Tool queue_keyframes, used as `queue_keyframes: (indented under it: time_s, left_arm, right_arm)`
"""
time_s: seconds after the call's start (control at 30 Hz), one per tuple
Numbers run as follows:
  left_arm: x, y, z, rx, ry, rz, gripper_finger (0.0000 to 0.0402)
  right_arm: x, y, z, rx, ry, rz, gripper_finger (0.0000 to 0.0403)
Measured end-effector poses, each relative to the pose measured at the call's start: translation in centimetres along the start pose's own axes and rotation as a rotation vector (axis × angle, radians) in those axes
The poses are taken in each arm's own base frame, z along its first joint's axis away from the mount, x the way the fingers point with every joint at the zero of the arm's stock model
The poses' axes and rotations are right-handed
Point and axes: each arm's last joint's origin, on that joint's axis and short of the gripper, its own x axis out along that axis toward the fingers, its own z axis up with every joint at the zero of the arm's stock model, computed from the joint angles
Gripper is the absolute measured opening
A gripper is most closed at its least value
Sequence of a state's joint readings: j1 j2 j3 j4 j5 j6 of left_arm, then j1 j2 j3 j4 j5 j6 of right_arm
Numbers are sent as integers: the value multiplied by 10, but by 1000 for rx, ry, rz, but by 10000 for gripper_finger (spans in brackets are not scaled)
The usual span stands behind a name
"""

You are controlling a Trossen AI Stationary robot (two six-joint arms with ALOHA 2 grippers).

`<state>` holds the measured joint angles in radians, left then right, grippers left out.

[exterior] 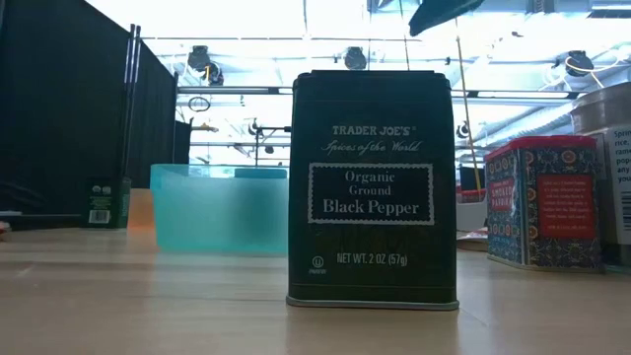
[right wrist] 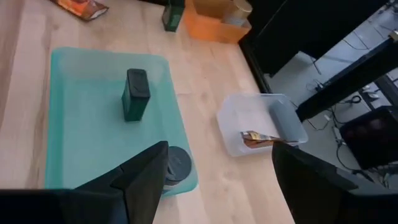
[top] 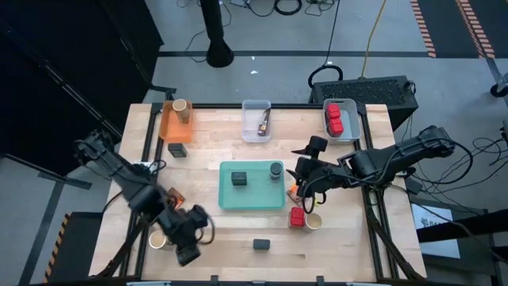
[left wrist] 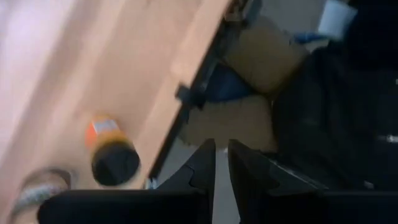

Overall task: Sort spices by type
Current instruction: Put the left gold spice bottle into the orange bin

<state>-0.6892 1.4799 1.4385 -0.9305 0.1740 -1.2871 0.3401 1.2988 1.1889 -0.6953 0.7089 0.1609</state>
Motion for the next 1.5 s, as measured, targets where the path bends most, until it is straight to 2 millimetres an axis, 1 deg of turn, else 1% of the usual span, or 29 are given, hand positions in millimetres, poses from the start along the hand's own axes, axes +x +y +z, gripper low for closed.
queue_keyframes:
  time_s: [0.1, 0.23, 0.37, 0.47, 0.6, 0.7, 0.8, 0.9, 1.07, 1.17, 1.23, 1.33, 1.5]
  left_arm:
    - [2, -2, -17, -28, 15, 30, 37]
    - [3, 8, -36, -72, 62, 165, 21]
    - [1, 17, -54, -20, 99, 295, 5]
    - [-1, 23, -64, 21, 120, 375, 4]
    - [-2, 25, -77, 73, 139, 411, 9]
    - [2, 26, -87, 139, 143, 413, 19]
    - [8, 25, -93, 185, 118, 394, 39]
    - [10, 30, -93, 149, 76, 435, 72]
    - [13, 37, -93, 128, 75, 479, 149]
    - [18, 35, -95, 159, 79, 443, 204]
    - [21, 36, -96, 173, 70, 434, 230]
    - [23, 40, -98, 169, 71, 458, 251]
    - [25, 38, -97, 165, 68, 434, 256]
  right_arm:
    - [7, 5, -5, 7, -23, 9, 270]
    - [11, 9, -10, -25, -22, 36, 270]
    - [8, 7, -7, -6, -55, 37, 270]
    - [7, 5, -4, -5, -79, 38, 270]
    - [6, 4, -3, 0, -85, 37, 270]
    - [6, 4, -3, 4, -84, 39, 270]
    - [6, 4, -3, 6, -84, 40, 270]
    - [6, 4, -3, 9, -83, 41, 270]
    - [6, 4, -3, 8, -83, 41, 270]
    - [6, 4, -3, 8, -83, 42, 270]
    - [6, 4, -3, 8, -83, 43, 270]
    - [6, 5, -3, 8, -81, 65, 270]
    - [6, 5, -4, 7, -80, 67, 270]
